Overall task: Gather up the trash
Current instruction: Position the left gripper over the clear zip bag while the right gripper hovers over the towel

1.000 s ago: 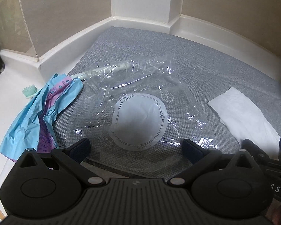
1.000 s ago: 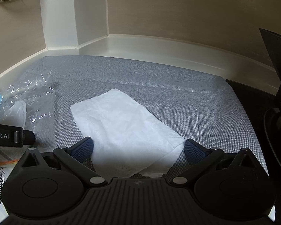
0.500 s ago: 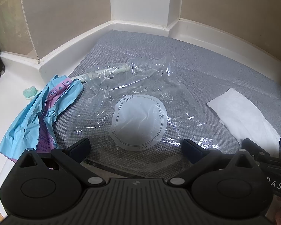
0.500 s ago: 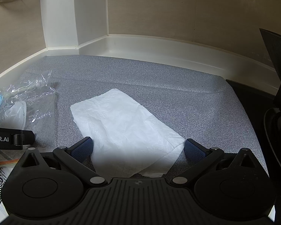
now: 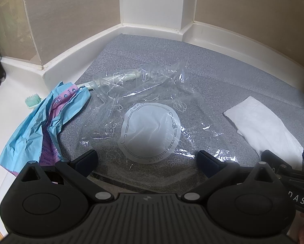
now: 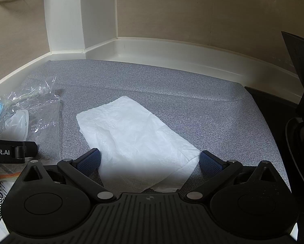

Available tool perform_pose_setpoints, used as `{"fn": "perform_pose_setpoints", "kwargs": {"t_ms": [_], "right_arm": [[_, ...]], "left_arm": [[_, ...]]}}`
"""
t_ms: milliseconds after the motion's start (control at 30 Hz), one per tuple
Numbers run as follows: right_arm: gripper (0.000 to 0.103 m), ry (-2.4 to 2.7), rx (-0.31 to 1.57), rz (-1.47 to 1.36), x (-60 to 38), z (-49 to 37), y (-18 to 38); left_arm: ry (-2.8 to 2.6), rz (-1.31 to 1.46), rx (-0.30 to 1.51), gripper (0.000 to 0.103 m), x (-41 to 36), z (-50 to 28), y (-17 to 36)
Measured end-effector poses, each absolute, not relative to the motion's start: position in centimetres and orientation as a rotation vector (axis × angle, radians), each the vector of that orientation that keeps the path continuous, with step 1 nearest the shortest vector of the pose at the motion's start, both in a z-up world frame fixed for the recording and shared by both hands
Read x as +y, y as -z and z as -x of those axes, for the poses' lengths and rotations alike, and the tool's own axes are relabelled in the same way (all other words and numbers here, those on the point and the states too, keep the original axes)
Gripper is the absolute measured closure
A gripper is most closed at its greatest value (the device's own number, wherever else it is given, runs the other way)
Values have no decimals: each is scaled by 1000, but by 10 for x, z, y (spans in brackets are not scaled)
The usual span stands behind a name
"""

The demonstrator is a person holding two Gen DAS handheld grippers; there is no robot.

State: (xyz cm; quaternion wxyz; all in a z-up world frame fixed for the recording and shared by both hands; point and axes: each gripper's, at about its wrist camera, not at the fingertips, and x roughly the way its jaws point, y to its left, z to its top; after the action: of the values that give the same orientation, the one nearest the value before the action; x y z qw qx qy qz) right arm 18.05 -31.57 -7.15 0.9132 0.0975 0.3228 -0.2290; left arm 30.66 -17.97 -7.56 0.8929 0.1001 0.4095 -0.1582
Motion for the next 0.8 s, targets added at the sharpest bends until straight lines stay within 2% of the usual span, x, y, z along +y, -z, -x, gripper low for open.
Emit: {"fn": "perform_pose_setpoints", "kwargs": {"t_ms": [400, 800], "right_arm": [[0, 472, 665, -201, -316, -181, 72], [0, 466, 665, -198, -316, -182, 71]], "left_arm": [[330, -206, 836, 0, -180, -306, 76], [345, -176, 683, 0, -174, -288, 88]]}}
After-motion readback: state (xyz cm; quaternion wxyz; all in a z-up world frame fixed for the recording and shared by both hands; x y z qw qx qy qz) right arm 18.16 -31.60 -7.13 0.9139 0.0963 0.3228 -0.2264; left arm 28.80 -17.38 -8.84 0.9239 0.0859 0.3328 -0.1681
